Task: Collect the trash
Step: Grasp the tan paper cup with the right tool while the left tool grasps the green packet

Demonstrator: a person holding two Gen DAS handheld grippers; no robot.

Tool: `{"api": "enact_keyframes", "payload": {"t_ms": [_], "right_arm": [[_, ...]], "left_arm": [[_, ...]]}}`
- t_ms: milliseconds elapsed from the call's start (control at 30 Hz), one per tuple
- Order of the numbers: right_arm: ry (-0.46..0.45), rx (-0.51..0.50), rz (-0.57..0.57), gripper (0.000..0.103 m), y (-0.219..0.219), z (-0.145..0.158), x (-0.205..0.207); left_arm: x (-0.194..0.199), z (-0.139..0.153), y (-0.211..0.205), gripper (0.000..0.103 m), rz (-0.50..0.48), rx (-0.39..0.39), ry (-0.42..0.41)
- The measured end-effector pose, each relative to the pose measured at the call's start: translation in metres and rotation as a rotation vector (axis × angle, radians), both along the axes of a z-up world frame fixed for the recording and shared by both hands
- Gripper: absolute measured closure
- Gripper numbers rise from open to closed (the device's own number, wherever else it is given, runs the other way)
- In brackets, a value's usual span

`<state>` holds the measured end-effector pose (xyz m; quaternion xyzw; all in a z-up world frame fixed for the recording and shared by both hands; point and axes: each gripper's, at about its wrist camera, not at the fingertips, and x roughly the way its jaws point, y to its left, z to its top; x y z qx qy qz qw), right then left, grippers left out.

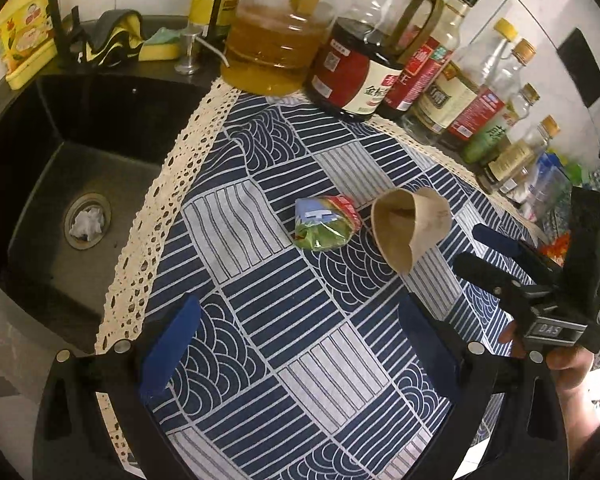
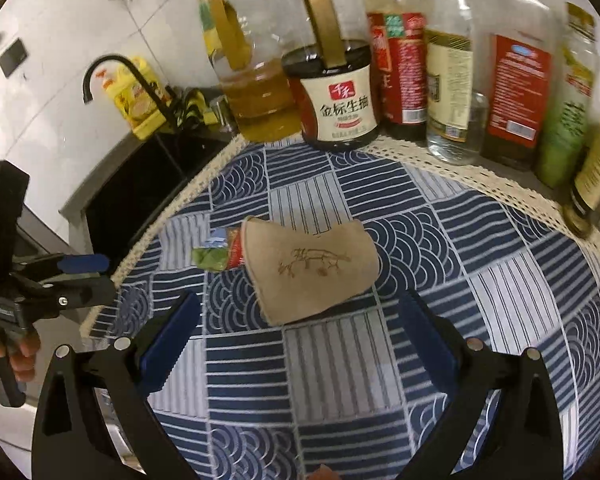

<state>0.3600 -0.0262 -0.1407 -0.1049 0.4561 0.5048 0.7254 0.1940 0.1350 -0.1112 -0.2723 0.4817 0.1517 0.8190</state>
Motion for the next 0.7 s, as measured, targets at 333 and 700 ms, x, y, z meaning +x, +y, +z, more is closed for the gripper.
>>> {"api": "enact_keyframes", "payload": {"t_ms": [333,700], "right_arm": [[-0.009,-0.035,0.050,0.005,0.028,-0.020,0.013],[-0.002,-0.073,0.077,0.005,0.045,-0.037,0.021]], "left_arm": [[0.007,-0.010,0.007,0.007,0.032,-0.010,0.008],[0.012,-0.017,0.013,0.007,0.041,-0.013,0.027]]}}
